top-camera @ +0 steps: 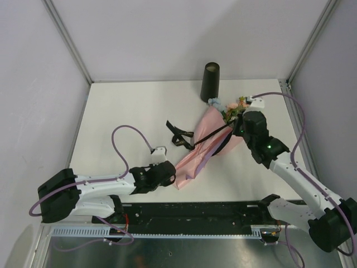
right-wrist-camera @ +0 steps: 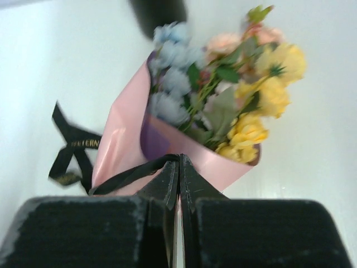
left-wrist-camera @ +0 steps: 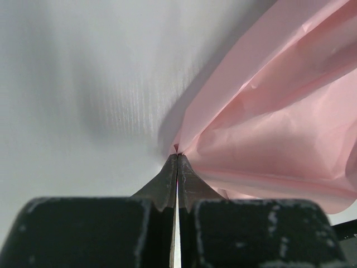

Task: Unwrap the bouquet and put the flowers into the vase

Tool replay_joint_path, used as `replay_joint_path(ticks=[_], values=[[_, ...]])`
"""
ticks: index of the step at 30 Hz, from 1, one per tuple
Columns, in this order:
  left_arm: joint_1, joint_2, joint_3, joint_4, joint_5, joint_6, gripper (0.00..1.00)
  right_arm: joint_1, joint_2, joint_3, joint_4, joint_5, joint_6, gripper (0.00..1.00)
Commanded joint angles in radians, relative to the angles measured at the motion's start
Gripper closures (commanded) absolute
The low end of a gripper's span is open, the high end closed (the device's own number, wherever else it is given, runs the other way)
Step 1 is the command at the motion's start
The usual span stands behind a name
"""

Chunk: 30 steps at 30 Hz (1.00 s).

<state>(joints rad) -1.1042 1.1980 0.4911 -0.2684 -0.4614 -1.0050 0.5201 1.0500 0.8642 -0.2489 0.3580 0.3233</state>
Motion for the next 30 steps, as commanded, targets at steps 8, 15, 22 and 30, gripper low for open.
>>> replay_joint_path(ticks=[8,15,22,30], values=[[-0.009,-0.033,0.034,-0.088,-0.112,-0.05,1.0,-0.264,-0.096,0.152,0.087,0.138,0.035,1.0],[-0.009,-0.034,0.036,-0.108,-0.127,-0.064,1.0,-0.39,-0.12,0.233,0.176,0.173,-0.005,1.0],[-0.011,-0.032,0.045,-0.114,-0.138,-0.065,1.0,-0.46,-0.137,0.301,0.366,0.132,-0.046,1.0],[-0.011,-0.081,0.04,-0.116,-0.155,-0.066,1.0,-0.458,-0.138,0.385,0.373,-0.228,-0.078,1.0]])
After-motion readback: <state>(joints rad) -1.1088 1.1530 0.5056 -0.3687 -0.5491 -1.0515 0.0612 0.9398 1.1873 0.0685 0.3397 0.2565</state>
